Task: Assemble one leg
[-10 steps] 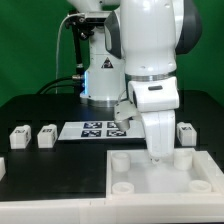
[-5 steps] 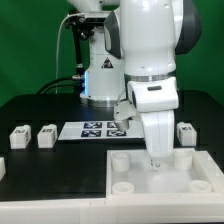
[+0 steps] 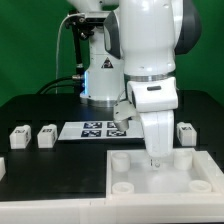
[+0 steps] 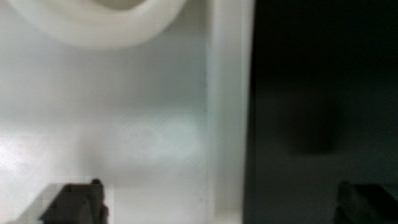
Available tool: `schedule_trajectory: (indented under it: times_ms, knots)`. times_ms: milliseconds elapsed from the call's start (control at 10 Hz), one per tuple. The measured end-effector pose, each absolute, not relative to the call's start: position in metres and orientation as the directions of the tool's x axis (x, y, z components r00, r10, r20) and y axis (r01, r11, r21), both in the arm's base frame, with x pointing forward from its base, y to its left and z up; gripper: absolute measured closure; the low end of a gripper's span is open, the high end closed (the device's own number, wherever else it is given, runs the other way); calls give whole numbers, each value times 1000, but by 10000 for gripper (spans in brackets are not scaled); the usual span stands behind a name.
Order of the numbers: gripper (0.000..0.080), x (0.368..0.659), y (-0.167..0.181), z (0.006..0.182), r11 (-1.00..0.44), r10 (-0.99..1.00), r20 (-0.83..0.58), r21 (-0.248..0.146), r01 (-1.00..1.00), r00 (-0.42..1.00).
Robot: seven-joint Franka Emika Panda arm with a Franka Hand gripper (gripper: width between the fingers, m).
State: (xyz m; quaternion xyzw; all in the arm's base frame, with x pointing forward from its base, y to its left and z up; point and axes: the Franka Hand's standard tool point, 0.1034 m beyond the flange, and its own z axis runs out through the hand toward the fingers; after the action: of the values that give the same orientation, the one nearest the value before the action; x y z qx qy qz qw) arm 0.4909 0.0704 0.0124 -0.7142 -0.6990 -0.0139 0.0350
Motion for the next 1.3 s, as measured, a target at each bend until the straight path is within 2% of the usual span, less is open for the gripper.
schedule_trajectory:
  times_ms: [300,400,500,700,800,900,1100,1300]
  knots:
    - [151,483,86,60,-198,979,54,19,980,197]
    - [151,472,99,68,-300,953,49,13,954,299]
    - [151,466,112,71,-468,883,50,4,884,467]
    - [151,456,138,73,-662,748,53,-6,750,661]
    - [151,458,133,68,-681,731,61,-13,732,680]
    - [151,458,132,67,-787,614,59,-27,617,787]
    - [151,455,137,67,-875,480,54,-42,482,876]
    - [151,438,158,61,-977,200,20,-65,201,980]
